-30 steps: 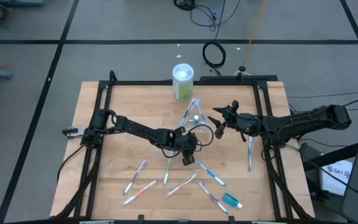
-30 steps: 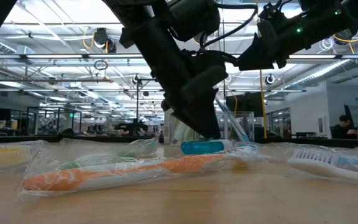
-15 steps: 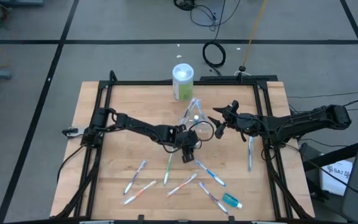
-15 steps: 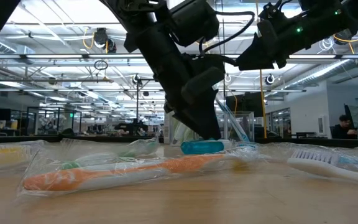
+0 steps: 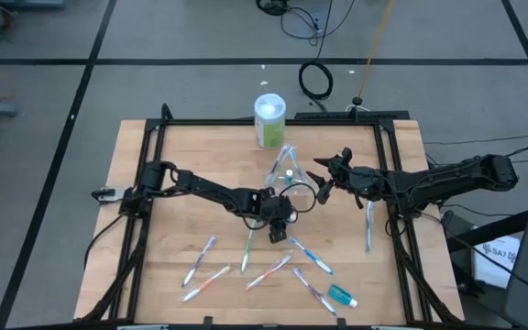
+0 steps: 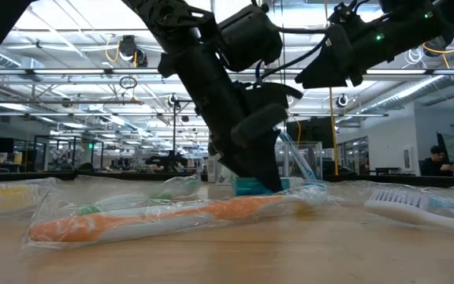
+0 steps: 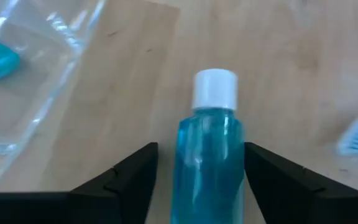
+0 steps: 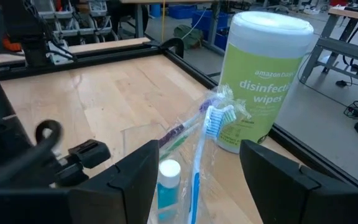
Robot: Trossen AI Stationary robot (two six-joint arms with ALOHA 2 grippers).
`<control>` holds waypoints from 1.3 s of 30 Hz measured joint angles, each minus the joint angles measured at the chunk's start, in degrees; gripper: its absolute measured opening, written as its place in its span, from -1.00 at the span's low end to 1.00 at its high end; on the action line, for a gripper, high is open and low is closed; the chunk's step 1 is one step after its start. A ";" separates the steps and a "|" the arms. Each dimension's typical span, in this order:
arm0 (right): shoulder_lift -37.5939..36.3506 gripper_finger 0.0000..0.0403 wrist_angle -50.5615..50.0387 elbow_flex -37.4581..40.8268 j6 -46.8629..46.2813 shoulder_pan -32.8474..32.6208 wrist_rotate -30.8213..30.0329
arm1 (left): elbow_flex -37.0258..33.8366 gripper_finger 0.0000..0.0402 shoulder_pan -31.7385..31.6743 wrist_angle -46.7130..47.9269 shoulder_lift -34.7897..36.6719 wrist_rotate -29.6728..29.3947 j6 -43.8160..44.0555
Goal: Pick & Place toothbrushing station
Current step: Put the top mouthwash into the transparent organizer
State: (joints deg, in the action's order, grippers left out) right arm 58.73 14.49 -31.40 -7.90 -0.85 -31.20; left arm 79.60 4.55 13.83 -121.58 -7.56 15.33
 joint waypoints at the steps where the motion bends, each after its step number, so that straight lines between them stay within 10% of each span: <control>1: 0.01 0.08 0.21 0.00 0.00 0.00 0.00 | -0.01 0.15 -0.03 0.25 0.23 -0.60 0.01; 9: 0.01 0.08 -0.23 0.00 0.01 0.02 3.57 | 0.01 -0.21 -0.29 1.51 0.46 -1.01 -0.20; 19: 0.06 0.08 -1.29 0.97 1.22 -0.12 41.16 | 0.01 -0.25 -0.29 1.32 0.49 -1.02 -0.34; 39: 1.09 0.08 8.27 14.07 0.21 -2.27 41.59 | 0.01 -0.29 -0.27 -3.70 0.79 5.63 -3.24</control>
State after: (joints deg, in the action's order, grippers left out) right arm 59.81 22.75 -17.33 -7.69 -3.12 10.39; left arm 79.61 4.27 10.13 -120.79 -1.93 12.10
